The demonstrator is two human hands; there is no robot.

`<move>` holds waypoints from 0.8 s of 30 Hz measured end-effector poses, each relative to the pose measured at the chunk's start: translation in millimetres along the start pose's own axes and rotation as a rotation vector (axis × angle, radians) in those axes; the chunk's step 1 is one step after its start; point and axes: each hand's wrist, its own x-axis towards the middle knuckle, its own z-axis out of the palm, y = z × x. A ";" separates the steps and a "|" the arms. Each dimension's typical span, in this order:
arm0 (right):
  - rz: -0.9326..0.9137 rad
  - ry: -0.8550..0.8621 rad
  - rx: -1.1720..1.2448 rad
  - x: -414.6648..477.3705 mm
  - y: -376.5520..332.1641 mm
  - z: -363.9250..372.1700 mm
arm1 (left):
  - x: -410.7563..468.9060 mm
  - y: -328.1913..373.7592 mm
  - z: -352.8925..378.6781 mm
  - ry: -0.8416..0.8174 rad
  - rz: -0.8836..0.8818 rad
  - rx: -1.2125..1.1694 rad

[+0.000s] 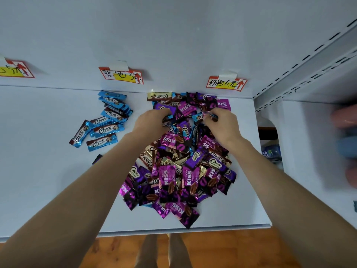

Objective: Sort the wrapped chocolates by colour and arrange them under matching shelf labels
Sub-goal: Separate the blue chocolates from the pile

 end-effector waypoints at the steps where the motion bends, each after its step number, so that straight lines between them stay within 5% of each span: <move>1: -0.029 -0.008 -0.010 2.4 -0.2 -0.1 | 1.8 -0.4 -0.5 -0.013 0.000 0.024; 7: -0.131 -0.175 -0.316 26.8 -6.9 10.0 | -1.2 -1.7 -0.7 -0.072 -0.033 0.201; 13: -0.158 -0.294 -0.373 37.1 -10.9 8.4 | -16.5 -6.7 2.6 -0.003 -0.016 0.084; 19: -0.111 -0.213 0.048 14.9 -10.5 -10.2 | -35.6 -0.5 2.2 0.113 -0.025 -0.175; 24: 0.087 -0.052 0.390 -26.2 1.4 -26.3 | -33.9 18.9 10.3 0.047 -0.039 -0.332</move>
